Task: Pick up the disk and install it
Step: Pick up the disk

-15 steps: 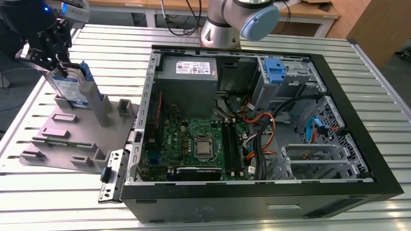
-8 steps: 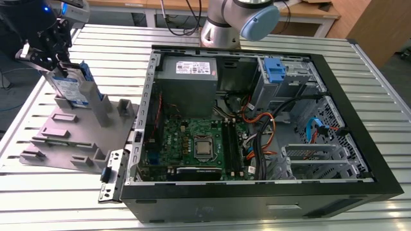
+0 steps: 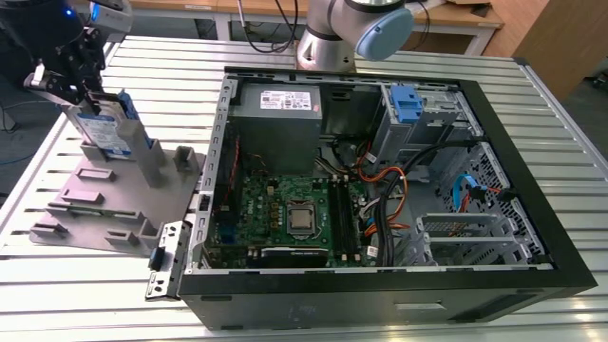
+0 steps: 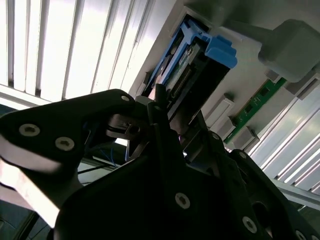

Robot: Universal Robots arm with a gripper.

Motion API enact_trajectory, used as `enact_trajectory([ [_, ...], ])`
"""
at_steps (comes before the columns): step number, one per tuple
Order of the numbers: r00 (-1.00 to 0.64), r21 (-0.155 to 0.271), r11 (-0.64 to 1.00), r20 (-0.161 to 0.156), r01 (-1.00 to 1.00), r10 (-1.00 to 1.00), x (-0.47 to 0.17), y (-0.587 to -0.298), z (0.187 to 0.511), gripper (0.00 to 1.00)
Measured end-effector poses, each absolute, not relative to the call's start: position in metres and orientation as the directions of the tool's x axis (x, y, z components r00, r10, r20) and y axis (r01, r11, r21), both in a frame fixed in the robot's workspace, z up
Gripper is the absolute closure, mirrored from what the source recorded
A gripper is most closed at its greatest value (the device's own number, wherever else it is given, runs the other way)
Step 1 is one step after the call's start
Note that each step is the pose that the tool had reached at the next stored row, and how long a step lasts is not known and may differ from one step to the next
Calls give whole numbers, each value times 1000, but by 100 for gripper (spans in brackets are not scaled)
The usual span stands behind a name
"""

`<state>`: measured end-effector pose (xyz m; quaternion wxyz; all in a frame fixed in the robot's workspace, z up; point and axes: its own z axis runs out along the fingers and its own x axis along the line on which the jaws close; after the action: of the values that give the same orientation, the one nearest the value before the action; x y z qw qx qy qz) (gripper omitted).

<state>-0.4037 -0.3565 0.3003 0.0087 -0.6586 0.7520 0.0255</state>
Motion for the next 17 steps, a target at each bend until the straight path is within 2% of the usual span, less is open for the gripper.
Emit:
enact_trajectory([
  [5,-51,27,50,-46,-998,-998,-404,-357,300,65],
  [17,-23,27,22,-46,-999,-999,-404,-357,300,65],
])
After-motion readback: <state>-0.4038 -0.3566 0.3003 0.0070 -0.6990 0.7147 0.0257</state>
